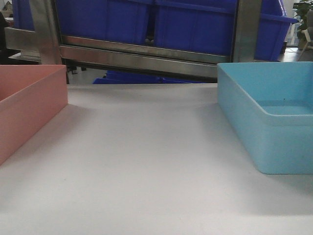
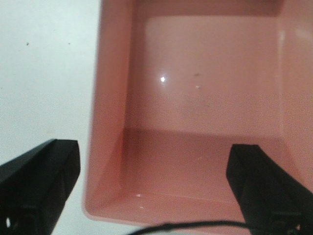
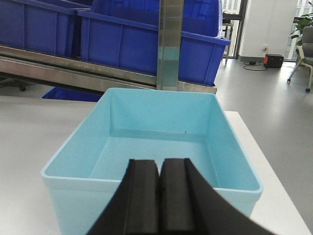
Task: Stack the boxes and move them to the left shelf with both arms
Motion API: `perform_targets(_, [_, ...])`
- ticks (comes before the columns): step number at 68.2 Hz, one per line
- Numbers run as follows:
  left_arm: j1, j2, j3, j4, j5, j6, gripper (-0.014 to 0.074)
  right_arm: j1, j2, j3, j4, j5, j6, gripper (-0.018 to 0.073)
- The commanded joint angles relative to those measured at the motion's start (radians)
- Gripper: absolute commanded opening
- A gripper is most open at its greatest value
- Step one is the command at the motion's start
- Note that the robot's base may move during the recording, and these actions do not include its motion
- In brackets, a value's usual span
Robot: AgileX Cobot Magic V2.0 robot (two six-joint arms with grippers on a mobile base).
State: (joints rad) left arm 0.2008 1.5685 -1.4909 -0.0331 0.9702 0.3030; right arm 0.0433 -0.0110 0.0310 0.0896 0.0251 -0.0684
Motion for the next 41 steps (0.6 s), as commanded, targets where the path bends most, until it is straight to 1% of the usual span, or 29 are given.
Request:
perform_targets(1, [0.048,0.05,-0.109,-0.005,-0.028,0.017,0.0515,-0.006,-0.004,-0.003,-0.002,-0.085,-0.012,0.0049])
perform_targets(7, [0.077,0.128,-0.166,-0.005,-0.061,0.019,0.0512,-0.006,-0.004,-0.003,-0.002,-0.085,-0.012,0.0049])
perform_targets(14, [0.096,0.211,-0.216,-0.005,-0.109,0.063,0.0512,-0.006,-0.004,-0.003,-0.002,-0.085,-0.012,0.0049])
perform_targets(22, [0.098,0.297,-0.252,-0.005,-0.162,0.073,0.0512,-0.006,-0.004,-0.003,-0.002,-0.085,-0.012,0.0049])
perform_targets(24, [0.098,0.316,-0.26,-0.005,-0.171,0.09,0.0512,-0.006,-0.004,-0.003,-0.002,-0.085,-0.012,0.0049])
perform_targets(31, [0.098,0.38,-0.287,-0.011,-0.177,0.125,0.0512,-0.006,-0.004,-0.003,-0.002,-0.085,-0.012,0.0049])
perform_targets(41, [0.098,0.445,-0.295,-0.02,-0.18,0.125,0.0512,-0.006,-0.004,-0.003,-0.002,-0.085,-0.012,0.0049])
